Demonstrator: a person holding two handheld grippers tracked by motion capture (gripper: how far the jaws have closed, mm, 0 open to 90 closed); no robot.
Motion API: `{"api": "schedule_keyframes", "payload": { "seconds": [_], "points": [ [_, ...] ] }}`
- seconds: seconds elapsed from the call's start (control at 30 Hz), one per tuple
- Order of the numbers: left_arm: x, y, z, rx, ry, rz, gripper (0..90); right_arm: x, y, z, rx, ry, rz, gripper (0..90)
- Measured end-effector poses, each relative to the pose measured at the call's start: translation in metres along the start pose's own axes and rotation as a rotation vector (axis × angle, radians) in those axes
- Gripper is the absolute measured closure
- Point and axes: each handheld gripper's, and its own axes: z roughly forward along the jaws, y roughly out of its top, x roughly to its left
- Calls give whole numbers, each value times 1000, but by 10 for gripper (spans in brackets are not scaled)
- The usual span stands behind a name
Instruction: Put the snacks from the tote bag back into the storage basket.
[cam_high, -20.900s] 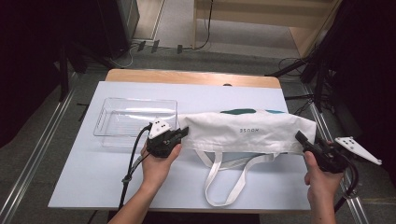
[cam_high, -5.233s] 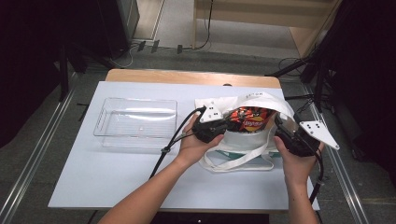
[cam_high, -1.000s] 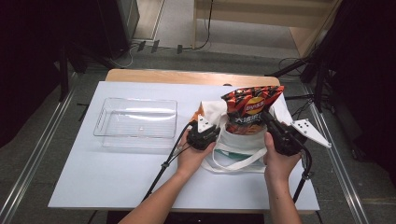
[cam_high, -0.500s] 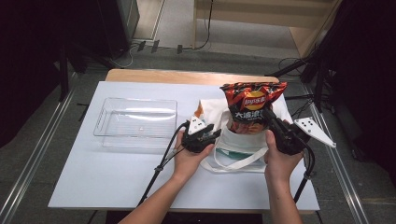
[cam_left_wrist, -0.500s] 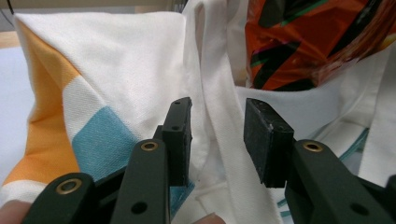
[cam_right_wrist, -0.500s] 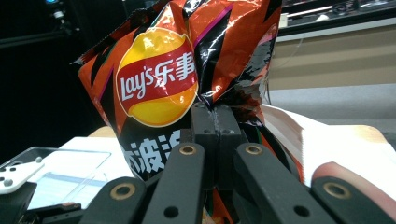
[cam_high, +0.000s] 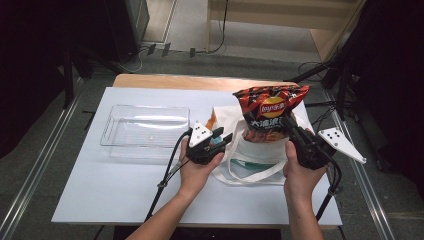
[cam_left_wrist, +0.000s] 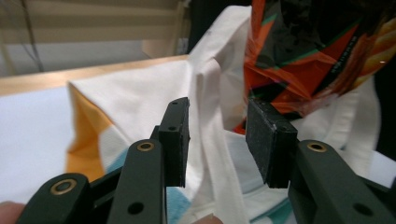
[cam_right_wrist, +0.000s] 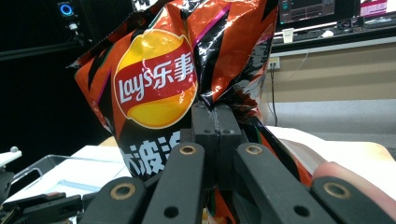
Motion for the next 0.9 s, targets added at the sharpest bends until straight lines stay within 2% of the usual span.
{"api": "schedule_keyframes", "payload": {
  "seconds": [0.27,0.47,0.67,0.9],
  "points": [
    [0,9,-11,-35,-24,-32,596,6,5,-3,-2,31,5,900],
    [2,18,-22,-73,-49,-52,590,12,-2,1,20,37,-9,900],
    [1,27,-33,-105,-56,-51,590,17,-7,4,36,30,-16,900],
    [-5,37,-40,-137,-100,-54,575,23,-12,7,46,41,-29,900]
  ]
}}
